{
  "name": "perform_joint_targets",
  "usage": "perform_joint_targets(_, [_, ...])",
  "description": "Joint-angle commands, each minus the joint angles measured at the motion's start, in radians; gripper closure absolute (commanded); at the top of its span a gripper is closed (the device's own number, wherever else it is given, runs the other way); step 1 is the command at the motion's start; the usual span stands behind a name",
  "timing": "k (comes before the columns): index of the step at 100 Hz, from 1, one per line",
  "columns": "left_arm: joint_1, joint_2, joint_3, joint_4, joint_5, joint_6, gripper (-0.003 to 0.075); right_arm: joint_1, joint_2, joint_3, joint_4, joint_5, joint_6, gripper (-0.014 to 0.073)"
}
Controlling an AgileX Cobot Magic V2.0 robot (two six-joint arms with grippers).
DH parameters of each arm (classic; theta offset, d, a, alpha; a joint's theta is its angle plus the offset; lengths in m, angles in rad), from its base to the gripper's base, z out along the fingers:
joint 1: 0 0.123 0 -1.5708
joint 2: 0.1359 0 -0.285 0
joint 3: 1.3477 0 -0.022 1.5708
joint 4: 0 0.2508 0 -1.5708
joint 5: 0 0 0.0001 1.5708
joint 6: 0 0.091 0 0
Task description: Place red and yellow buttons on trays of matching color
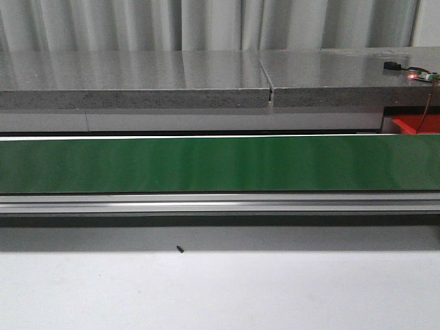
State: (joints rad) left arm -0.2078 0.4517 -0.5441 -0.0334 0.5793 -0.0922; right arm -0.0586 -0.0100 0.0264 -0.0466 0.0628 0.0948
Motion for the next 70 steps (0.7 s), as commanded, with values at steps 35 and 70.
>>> perform_joint_targets(35, [0.106, -0.142, 0.155, 0.076, -0.383, 0.009, 0.0739, -0.006, -0.022, -0.013, -0.014, -0.074, -0.002, 0.0661])
perform_joint_targets(70, [0.109, -0.308, 0.340, 0.057, -0.466, 0.022, 0.0739, -0.006, -0.022, -0.013, -0.014, -0.074, -0.002, 0.0661])
